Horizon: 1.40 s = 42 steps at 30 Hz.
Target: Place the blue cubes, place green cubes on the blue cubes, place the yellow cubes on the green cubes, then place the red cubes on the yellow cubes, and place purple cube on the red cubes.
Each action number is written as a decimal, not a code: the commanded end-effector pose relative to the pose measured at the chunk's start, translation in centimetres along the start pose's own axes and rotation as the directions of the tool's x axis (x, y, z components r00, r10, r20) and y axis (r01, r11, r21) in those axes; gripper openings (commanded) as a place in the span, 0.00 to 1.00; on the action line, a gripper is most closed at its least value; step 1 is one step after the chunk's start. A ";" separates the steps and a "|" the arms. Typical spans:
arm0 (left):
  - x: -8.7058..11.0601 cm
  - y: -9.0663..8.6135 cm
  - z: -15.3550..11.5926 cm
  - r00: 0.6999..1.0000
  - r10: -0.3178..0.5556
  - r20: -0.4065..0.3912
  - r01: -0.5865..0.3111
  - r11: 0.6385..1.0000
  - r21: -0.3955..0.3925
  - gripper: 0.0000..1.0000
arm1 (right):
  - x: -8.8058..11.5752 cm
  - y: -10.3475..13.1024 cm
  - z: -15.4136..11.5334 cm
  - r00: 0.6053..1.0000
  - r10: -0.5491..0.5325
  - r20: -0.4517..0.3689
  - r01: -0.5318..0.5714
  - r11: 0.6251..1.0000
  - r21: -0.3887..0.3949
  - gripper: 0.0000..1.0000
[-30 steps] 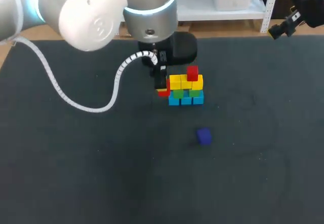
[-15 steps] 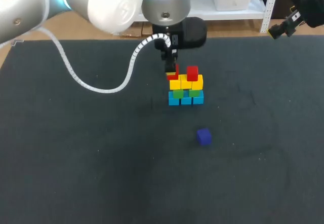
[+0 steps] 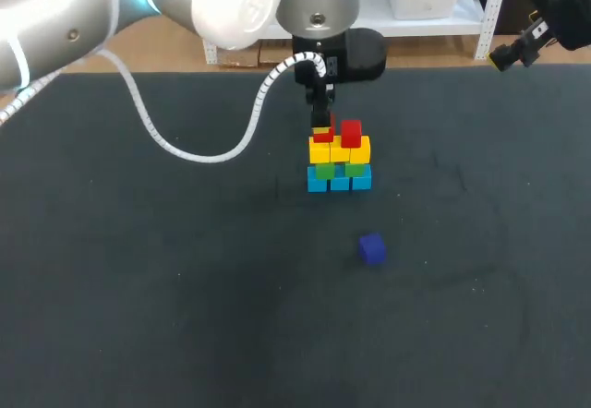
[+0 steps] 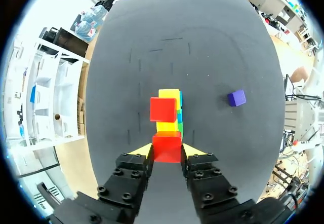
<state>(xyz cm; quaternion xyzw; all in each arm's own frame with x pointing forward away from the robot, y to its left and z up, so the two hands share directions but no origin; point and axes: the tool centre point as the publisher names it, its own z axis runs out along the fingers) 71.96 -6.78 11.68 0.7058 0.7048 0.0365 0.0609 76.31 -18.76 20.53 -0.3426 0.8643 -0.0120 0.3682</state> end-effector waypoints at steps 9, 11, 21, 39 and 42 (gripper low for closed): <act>-0.5 0.9 0.7 1.000 -0.010 -0.001 0.010 1.000 0.023 0.00 | 0.1 0.1 0.0 1.000 0.001 0.003 -0.001 1.000 0.007 1.00; -0.6 0.9 0.9 1.000 -0.014 0.000 0.014 0.999 0.029 0.00 | 0.1 0.1 0.0 1.000 0.001 0.003 -0.001 1.000 0.007 1.00; -0.7 0.7 1.2 1.000 -0.023 0.006 0.022 0.999 0.041 0.00 | 0.1 0.1 0.0 1.000 0.001 0.003 -0.001 1.000 0.007 1.00; -0.6 0.7 1.7 0.999 -0.043 0.005 0.042 0.997 0.058 0.00 | 0.1 0.1 0.0 1.000 0.001 0.003 -0.001 1.000 0.007 1.00; -0.6 0.7 1.7 0.999 -0.042 0.006 0.042 0.997 0.059 0.00 | 0.1 0.1 0.0 1.000 0.001 0.003 -0.001 1.000 0.007 1.00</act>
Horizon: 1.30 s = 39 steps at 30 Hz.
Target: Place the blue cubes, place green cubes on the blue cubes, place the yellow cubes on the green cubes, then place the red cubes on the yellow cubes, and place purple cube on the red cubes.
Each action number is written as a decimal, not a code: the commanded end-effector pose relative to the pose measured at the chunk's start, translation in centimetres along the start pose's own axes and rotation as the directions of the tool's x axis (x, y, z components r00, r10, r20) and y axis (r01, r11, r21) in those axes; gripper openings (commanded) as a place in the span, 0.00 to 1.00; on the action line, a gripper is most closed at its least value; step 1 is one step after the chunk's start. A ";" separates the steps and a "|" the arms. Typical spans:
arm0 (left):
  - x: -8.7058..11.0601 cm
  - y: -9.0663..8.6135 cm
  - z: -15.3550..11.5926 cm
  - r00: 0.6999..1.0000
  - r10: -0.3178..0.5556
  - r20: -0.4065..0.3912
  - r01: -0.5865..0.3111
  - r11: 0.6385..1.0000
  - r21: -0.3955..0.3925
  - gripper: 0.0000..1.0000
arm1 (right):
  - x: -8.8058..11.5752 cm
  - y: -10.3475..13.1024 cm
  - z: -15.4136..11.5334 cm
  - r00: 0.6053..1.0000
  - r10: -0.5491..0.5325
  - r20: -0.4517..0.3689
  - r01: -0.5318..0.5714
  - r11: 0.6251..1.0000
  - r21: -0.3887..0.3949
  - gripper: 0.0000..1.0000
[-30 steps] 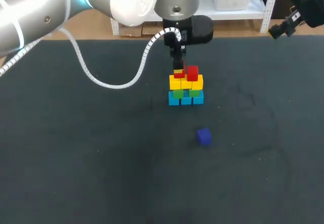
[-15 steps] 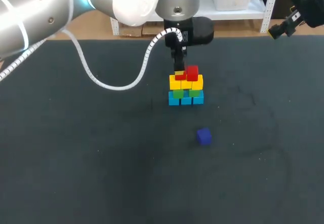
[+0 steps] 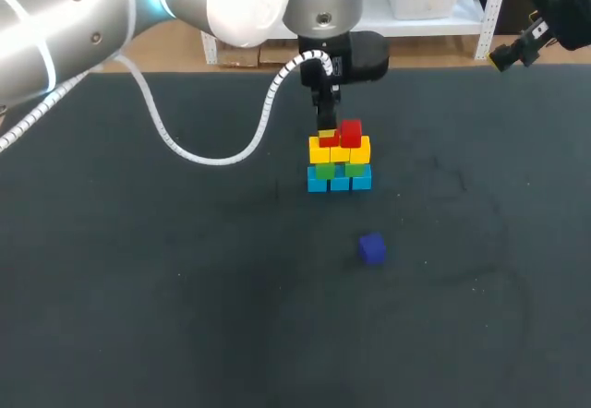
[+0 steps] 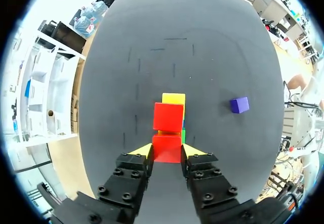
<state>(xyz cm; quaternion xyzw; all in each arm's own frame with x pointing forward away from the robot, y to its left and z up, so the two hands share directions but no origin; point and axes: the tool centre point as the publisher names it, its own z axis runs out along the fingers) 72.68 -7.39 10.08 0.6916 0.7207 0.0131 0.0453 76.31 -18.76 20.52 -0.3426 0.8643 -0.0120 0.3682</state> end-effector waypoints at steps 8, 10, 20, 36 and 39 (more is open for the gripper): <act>-0.2 -0.1 0.1 1.000 0.013 -0.006 -0.013 1.000 0.002 0.00 | 0.1 0.1 0.0 1.000 0.001 0.003 -0.001 1.000 0.007 1.00; -0.3 -0.1 0.1 1.000 0.014 -0.005 -0.014 1.000 0.002 0.00 | 0.1 0.1 0.0 1.000 0.001 0.003 -0.001 1.000 0.007 1.00; -0.3 -0.1 0.1 1.000 0.012 -0.010 -0.012 1.000 -0.002 0.12 | 0.1 0.1 0.0 1.000 0.001 0.003 -0.001 1.000 0.007 1.00; 0.0 0.0 -0.1 1.000 -0.008 -0.017 0.008 1.000 -0.021 1.00 | 0.1 0.1 0.0 1.000 0.001 0.003 -0.001 1.000 0.007 1.00; 0.1 0.2 0.0 0.999 -0.023 -0.031 0.022 0.999 -0.024 1.00 | 0.1 0.1 0.0 1.000 0.001 0.003 -0.001 1.000 0.007 1.00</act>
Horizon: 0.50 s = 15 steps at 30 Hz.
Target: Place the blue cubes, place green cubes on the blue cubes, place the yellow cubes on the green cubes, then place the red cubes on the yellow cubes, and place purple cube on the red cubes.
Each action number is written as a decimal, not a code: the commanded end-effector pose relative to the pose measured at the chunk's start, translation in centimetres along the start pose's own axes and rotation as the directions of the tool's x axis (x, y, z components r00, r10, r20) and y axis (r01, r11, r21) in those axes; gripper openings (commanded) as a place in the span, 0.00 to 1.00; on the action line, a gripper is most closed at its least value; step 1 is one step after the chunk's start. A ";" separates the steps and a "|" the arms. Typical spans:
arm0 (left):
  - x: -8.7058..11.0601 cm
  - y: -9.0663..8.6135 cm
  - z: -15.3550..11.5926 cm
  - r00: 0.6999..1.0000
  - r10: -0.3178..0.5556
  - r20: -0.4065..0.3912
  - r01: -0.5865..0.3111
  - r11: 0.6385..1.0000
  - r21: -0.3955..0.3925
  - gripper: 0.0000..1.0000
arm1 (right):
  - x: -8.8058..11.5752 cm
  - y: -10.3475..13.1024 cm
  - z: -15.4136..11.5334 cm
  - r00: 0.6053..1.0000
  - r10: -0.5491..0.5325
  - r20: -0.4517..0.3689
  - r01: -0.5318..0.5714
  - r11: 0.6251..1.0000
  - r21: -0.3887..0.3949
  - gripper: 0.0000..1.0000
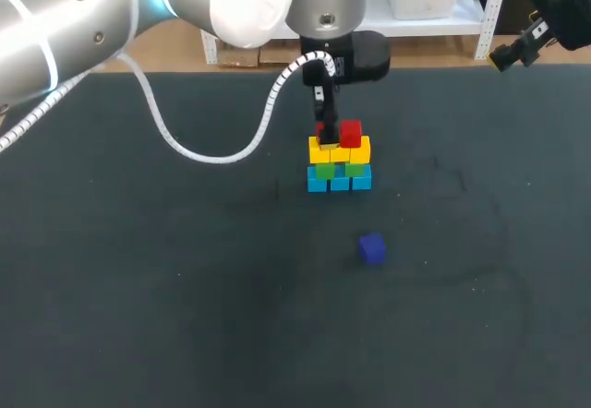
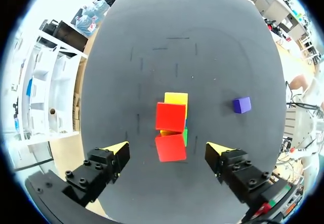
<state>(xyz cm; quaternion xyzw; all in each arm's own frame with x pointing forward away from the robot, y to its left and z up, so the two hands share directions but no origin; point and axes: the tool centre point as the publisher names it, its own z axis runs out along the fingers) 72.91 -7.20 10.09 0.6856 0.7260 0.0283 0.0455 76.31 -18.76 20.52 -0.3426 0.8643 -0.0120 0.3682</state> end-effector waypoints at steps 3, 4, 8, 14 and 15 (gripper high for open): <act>0.0 0.0 0.1 1.000 -0.012 -0.016 0.012 1.000 0.003 0.89 | 0.1 0.1 0.0 1.000 0.001 0.003 -0.001 1.000 0.007 1.00; 0.0 0.0 0.2 1.000 -0.012 -0.018 0.012 1.000 0.005 0.82 | 0.1 0.1 0.0 1.000 0.001 0.003 -0.001 1.000 0.007 1.00; 0.0 0.0 0.2 1.000 -0.012 -0.023 0.012 1.000 0.013 0.45 | 0.1 0.1 0.0 1.000 0.001 0.003 -0.001 1.000 0.007 1.00; -0.1 0.0 0.3 1.000 -0.010 -0.025 0.010 1.000 0.018 0.23 | 0.1 0.1 0.0 1.000 0.001 0.003 -0.001 1.000 0.007 1.00; -0.1 0.0 0.2 1.000 -0.009 -0.026 0.009 1.000 0.018 0.22 | 0.1 0.1 0.0 1.000 0.001 0.003 -0.001 1.000 0.007 1.00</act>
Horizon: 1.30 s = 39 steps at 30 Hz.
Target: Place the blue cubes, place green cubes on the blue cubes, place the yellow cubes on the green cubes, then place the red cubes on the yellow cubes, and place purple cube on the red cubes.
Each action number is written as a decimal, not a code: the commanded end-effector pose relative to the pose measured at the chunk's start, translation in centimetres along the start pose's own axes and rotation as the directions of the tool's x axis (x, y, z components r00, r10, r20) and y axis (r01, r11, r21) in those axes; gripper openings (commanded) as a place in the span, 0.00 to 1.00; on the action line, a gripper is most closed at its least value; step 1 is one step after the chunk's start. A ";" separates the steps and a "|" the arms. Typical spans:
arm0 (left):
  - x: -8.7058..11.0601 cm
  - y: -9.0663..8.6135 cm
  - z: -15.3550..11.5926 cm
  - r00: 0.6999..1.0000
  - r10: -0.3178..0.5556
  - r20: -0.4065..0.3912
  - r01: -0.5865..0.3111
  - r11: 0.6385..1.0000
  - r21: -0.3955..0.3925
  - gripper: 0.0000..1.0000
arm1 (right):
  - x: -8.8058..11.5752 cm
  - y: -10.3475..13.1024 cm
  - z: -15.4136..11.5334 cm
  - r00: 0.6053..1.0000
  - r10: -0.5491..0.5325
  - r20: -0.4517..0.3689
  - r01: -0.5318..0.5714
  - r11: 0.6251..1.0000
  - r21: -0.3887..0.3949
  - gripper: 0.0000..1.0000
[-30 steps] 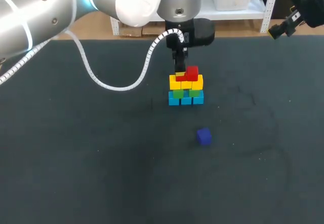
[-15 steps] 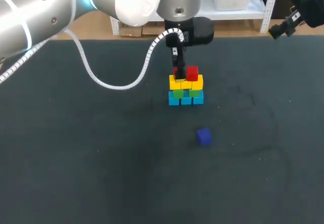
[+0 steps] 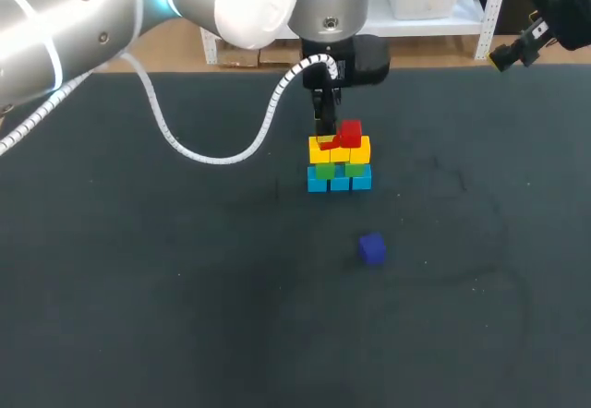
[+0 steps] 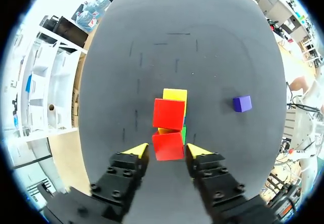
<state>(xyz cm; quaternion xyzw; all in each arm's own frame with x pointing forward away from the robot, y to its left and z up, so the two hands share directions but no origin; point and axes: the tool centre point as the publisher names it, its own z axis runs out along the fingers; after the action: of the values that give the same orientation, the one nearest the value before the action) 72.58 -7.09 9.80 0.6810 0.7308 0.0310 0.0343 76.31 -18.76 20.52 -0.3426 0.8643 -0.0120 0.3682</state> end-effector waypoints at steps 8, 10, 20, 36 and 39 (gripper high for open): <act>-0.2 0.2 0.0 1.000 0.012 -0.003 -0.012 1.000 0.006 0.17 | 0.1 0.1 0.0 1.000 0.001 0.003 -0.001 1.000 0.007 1.00; -0.2 0.2 0.0 1.000 0.014 -0.002 -0.014 1.000 0.006 0.18 | 0.1 0.1 0.0 1.000 0.001 0.003 -0.001 1.000 0.007 1.00; 0.0 0.2 -0.2 1.000 0.020 -0.006 -0.020 1.000 -0.012 1.00 | 0.1 0.1 0.0 1.000 0.001 0.003 -0.001 1.000 0.007 1.00; 1.1 -1.9 -3.1 0.991 -0.116 0.063 0.122 0.987 -0.104 1.00 | 0.1 0.1 0.0 1.000 0.001 0.003 -0.001 1.000 0.007 1.00; 1.3 -3.5 -3.9 0.986 -0.137 0.092 0.147 0.984 -0.105 1.00 | 0.1 0.1 0.0 1.000 0.001 0.003 -0.001 1.000 0.007 1.00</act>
<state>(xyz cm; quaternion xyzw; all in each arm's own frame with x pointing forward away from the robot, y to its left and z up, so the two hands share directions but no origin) 71.15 -7.50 12.87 0.6260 0.7761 0.0355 0.0675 76.31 -18.76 20.53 -0.3425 0.8643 -0.0120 0.3682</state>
